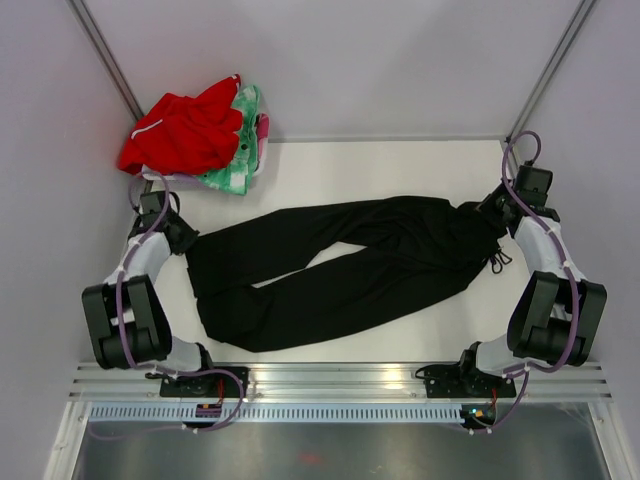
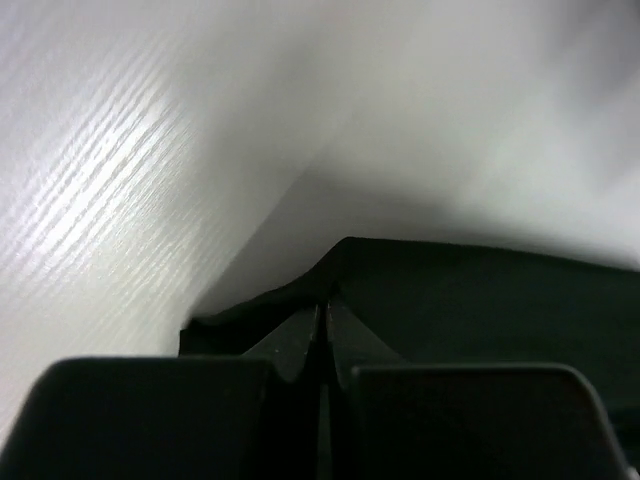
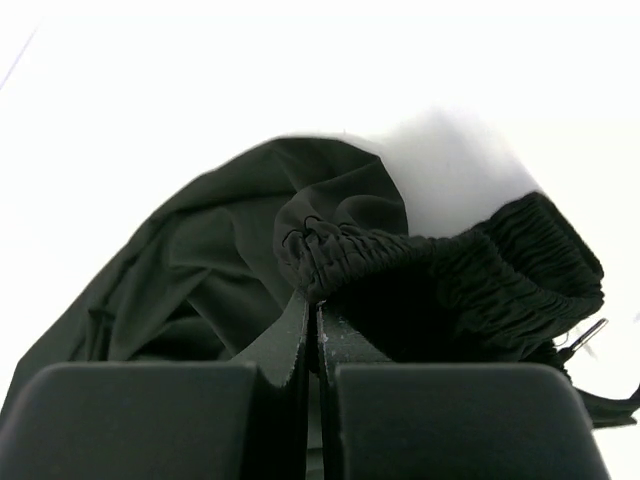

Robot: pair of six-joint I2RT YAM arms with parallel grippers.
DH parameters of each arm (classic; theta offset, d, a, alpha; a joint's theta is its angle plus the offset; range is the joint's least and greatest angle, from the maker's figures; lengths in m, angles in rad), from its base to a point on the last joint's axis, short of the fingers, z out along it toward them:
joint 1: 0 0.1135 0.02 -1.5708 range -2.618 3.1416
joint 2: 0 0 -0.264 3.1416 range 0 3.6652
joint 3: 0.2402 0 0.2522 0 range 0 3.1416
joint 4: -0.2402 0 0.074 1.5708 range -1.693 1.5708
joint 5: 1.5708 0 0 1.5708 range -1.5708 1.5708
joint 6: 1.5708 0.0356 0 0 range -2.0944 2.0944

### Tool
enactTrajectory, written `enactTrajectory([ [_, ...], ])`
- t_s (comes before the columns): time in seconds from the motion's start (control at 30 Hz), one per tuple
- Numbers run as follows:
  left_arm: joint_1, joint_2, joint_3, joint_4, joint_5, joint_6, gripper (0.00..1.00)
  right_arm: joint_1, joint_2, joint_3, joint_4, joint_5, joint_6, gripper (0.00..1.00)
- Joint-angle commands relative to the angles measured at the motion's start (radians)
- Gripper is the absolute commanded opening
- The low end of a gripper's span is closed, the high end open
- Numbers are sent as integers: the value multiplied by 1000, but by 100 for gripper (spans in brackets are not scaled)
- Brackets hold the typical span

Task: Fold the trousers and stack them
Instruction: Flatten the trousers out

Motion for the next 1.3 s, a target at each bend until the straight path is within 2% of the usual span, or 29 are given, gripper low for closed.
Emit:
enactTrajectory([
  [0.0, 5, -151, 120, 3, 60, 139, 2, -3, 0, 61, 53, 13, 1, 1],
  [0.13, 5, -221, 171, 31, 96, 263, 2, -3, 32, 96, 107, 16, -30, 4],
  [0.17, 5, -229, 165, 49, 105, 276, 2, -3, 41, 101, 119, 13, -40, 11],
  [0.23, 5, -232, 165, 75, 128, 282, 2, -3, 73, 135, 122, 23, -66, 15],
  [0.27, 5, -234, 164, 75, 140, 282, 2, -6, 89, 156, 110, 22, -97, 22],
  [0.33, 5, -237, 160, 57, 130, 280, 2, -12, 129, 208, 60, 20, -123, 30],
  [0.37, 5, -243, 157, 49, 105, 279, 2, -17, 139, 227, 39, 19, -145, 44],
  [0.47, 5, -255, 154, 12, 91, 284, 2, -43, 161, 276, -8, 13, -159, 74],
  [0.5, 5, -263, 150, 6, 96, 279, 2, -63, 166, 287, -11, 11, -160, 88],
  [0.53, 5, -268, 145, -3, 107, 268, 2, -71, 169, 314, -8, -19, -162, 91],
  [0.73, 5, -280, 105, -1, 150, 261, 2, -78, 326, 495, 25, -248, -280, 94],
  [0.87, 5, -265, 104, -3, 154, 264, 2, -66, 496, 595, -86, -153, -303, 93],
  [1.03, 5, -248, 101, -5, 156, 267, 2, -57, 575, 557, -143, -63, -338, 90],
  [1.27, 5, -240, 91, -5, 159, 271, 2, -32, 557, 408, -61, -107, -300, 86],
])
